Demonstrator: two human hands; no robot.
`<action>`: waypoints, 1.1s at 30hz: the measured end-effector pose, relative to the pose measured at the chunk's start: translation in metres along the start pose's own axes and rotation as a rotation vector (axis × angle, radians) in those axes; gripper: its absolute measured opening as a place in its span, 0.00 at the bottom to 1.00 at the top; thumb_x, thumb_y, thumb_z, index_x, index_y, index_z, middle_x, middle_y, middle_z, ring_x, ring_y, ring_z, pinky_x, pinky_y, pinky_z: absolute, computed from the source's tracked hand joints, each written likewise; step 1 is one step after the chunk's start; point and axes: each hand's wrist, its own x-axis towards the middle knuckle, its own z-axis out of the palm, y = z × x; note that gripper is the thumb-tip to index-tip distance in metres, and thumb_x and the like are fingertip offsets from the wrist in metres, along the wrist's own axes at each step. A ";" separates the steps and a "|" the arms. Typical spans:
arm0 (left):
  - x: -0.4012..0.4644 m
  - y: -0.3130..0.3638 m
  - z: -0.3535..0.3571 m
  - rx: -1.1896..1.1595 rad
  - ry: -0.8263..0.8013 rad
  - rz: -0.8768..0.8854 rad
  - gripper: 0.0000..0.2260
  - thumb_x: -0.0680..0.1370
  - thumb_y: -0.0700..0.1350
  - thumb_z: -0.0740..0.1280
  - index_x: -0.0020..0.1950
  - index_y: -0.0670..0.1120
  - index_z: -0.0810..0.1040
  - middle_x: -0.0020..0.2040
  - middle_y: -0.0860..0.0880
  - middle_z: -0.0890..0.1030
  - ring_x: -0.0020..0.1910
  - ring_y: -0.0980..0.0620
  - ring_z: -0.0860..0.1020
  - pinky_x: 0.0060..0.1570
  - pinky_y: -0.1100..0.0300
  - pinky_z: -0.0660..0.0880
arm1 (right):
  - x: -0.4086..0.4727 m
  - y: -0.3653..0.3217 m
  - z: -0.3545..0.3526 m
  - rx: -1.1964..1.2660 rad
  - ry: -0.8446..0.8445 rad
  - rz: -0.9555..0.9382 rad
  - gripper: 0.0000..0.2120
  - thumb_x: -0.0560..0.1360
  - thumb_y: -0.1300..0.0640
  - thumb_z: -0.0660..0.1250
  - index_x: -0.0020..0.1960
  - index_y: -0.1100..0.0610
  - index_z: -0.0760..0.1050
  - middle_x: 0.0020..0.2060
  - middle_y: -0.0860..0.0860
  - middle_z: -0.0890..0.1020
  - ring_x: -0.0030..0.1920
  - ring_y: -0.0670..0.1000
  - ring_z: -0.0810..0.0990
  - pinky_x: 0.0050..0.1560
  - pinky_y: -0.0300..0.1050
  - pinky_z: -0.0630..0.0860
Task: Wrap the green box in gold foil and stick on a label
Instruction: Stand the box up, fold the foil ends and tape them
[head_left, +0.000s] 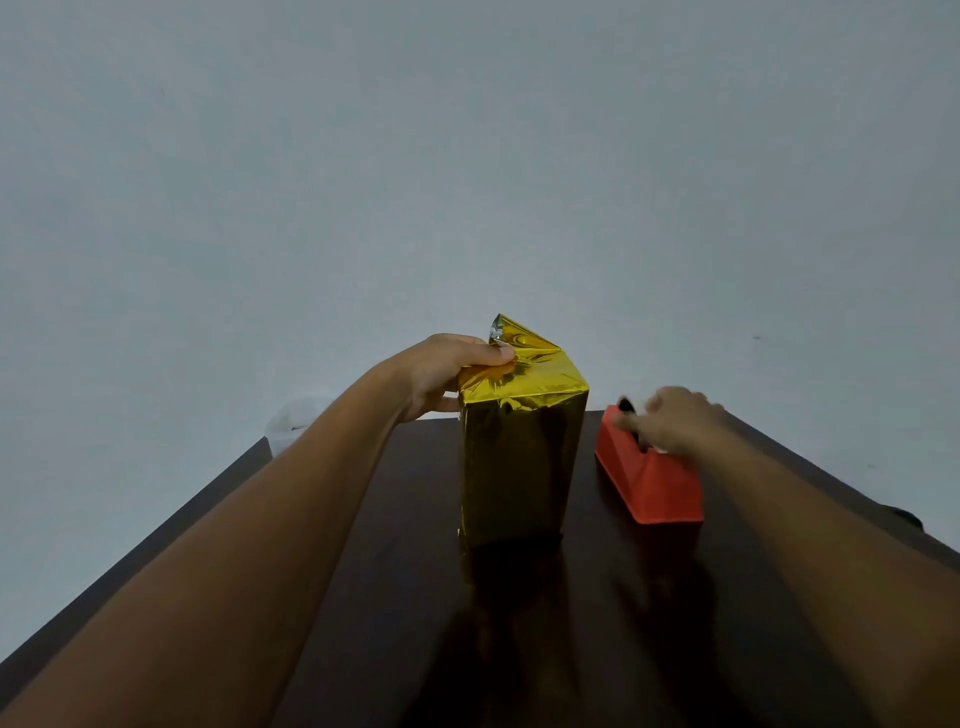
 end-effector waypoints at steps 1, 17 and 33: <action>0.001 -0.001 0.001 -0.005 -0.007 0.000 0.26 0.72 0.54 0.77 0.65 0.40 0.80 0.60 0.43 0.84 0.56 0.45 0.82 0.69 0.43 0.72 | 0.004 0.012 0.010 -0.107 0.035 0.067 0.40 0.58 0.24 0.66 0.55 0.55 0.78 0.54 0.56 0.82 0.56 0.60 0.79 0.56 0.53 0.76; 0.005 -0.008 0.002 -0.070 0.055 -0.026 0.29 0.67 0.56 0.79 0.63 0.42 0.81 0.58 0.40 0.84 0.52 0.44 0.81 0.56 0.49 0.76 | -0.018 -0.002 -0.004 0.745 -0.117 0.403 0.23 0.82 0.57 0.64 0.75 0.61 0.66 0.77 0.63 0.62 0.75 0.72 0.60 0.66 0.82 0.57; 0.009 -0.010 0.000 -0.070 0.087 -0.039 0.23 0.70 0.55 0.77 0.60 0.43 0.83 0.54 0.41 0.85 0.52 0.44 0.81 0.56 0.48 0.77 | -0.041 0.036 0.070 0.795 0.326 0.303 0.15 0.81 0.48 0.65 0.58 0.59 0.80 0.60 0.55 0.76 0.57 0.55 0.75 0.56 0.52 0.74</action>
